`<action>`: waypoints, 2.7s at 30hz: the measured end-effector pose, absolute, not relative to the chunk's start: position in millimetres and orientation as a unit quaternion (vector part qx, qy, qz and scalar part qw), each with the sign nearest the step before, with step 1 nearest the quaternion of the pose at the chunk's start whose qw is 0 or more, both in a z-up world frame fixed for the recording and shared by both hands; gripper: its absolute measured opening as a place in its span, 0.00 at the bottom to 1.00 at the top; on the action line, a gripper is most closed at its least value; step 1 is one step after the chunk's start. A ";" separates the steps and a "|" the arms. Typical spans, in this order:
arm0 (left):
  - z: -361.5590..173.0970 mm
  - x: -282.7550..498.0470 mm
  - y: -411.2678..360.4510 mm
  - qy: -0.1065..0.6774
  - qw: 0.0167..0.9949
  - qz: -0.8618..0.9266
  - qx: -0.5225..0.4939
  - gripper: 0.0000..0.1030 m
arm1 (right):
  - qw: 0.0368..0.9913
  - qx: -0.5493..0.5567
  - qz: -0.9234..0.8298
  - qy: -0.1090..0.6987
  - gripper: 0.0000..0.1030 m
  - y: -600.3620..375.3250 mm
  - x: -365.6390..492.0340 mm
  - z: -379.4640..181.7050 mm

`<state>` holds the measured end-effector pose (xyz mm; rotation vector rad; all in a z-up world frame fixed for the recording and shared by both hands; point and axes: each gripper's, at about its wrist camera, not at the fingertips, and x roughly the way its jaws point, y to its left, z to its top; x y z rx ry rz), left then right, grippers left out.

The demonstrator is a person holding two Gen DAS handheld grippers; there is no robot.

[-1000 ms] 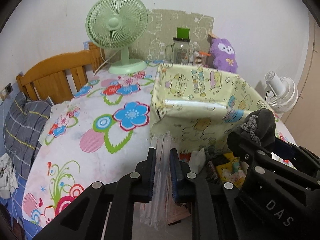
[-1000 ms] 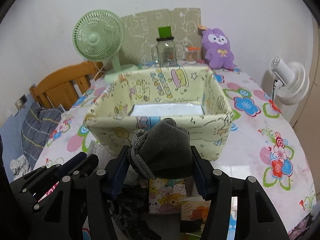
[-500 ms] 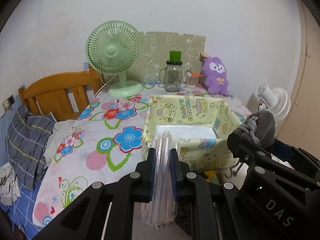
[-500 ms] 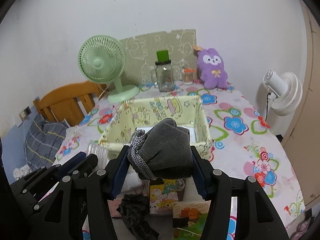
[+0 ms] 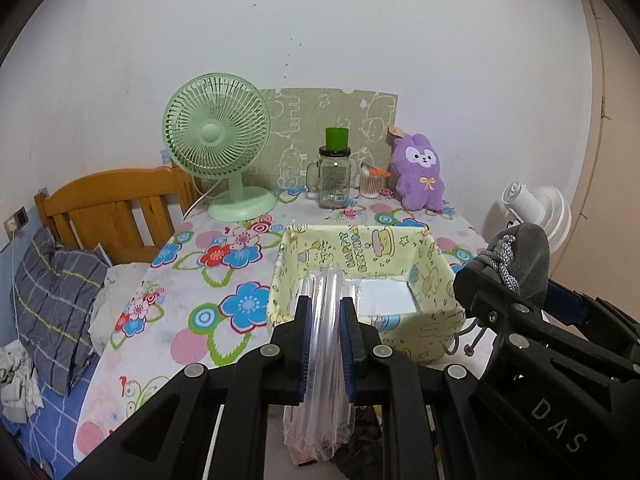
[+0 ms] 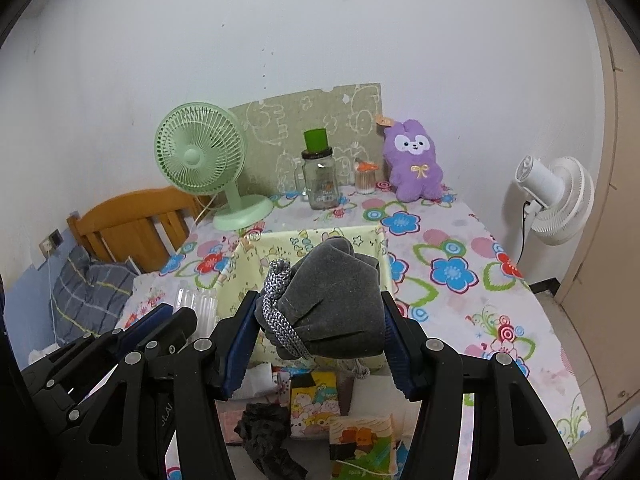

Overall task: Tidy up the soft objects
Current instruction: 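Lift the plastic pack with the left gripper while the right gripper carries the grey cloth over the box, then lower and open the left gripper in the box while the right gripper releases the grey cloth there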

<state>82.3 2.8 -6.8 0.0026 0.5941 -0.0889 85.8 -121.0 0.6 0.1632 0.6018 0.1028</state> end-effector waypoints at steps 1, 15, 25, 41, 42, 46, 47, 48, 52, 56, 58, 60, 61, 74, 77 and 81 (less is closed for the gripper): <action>-6.0 83.8 2.3 0.292 0.955 -0.044 0.002 0.11 | 0.951 0.080 0.051 0.295 0.59 -121.6 87.0 1.9; -1.8 113.8 -4.3 0.294 0.955 -0.044 0.002 0.11 | 0.949 0.086 0.051 0.298 0.59 -127.5 119.0 4.0; -7.7 143.3 -7.7 0.301 0.952 -0.046 0.004 0.11 | 0.948 0.082 0.047 0.304 0.59 -130.9 149.9 -2.8; -27.0 192.2 -4.1 0.319 0.947 -0.037 0.005 0.11 | 0.941 0.082 0.051 0.324 0.59 -126.8 201.8 -24.4; -28.9 194.9 -3.7 0.322 0.946 -0.036 0.005 0.11 | 0.940 0.082 0.052 0.326 0.59 -126.0 204.4 -26.5; -35.7 205.4 -1.6 0.333 0.942 -0.036 0.000 0.13 | 0.938 0.083 0.056 0.333 0.59 -122.9 214.8 -33.1; -37.5 207.6 -0.8 0.335 0.941 -0.035 -0.001 0.16 | 0.937 0.083 0.057 0.334 0.59 -122.1 216.8 -34.6; -39.1 209.7 -0.4 0.337 0.941 -0.034 -0.002 0.17 | 0.937 0.082 0.058 0.335 0.59 -121.3 218.2 -35.8; -46.3 217.2 2.0 0.348 0.937 -0.027 -0.003 0.28 | 0.934 0.082 0.062 0.342 0.59 -117.5 226.2 -41.6; -52.7 223.3 5.2 0.358 0.934 -0.021 -0.005 0.34 | 0.931 0.083 0.067 0.348 0.59 -114.8 233.1 -47.7; -55.7 226.4 6.7 0.362 0.932 -0.020 -0.007 0.38 | 0.930 0.083 0.069 0.350 0.59 -112.9 235.5 -50.2; -57.9 228.4 6.9 0.367 0.930 -0.025 -0.008 0.40 | 0.929 0.084 0.072 0.353 0.59 -111.7 238.0 -52.2; -58.8 228.9 6.0 0.369 0.929 -0.028 -0.008 0.43 | 0.929 0.084 0.073 0.354 0.59 -111.1 239.7 -53.2; -59.2 227.2 -2.2 0.370 0.928 -0.045 0.000 0.66 | 0.926 0.093 0.076 0.357 0.90 -112.5 244.2 -58.1; -55.6 223.6 -4.4 0.366 0.930 -0.042 0.003 0.75 | 0.928 0.094 0.074 0.354 0.90 -114.4 241.3 -55.0; -48.8 215.9 -6.3 0.356 0.934 -0.036 0.007 0.82 | 0.932 0.089 0.066 0.345 0.93 -116.8 234.0 -48.4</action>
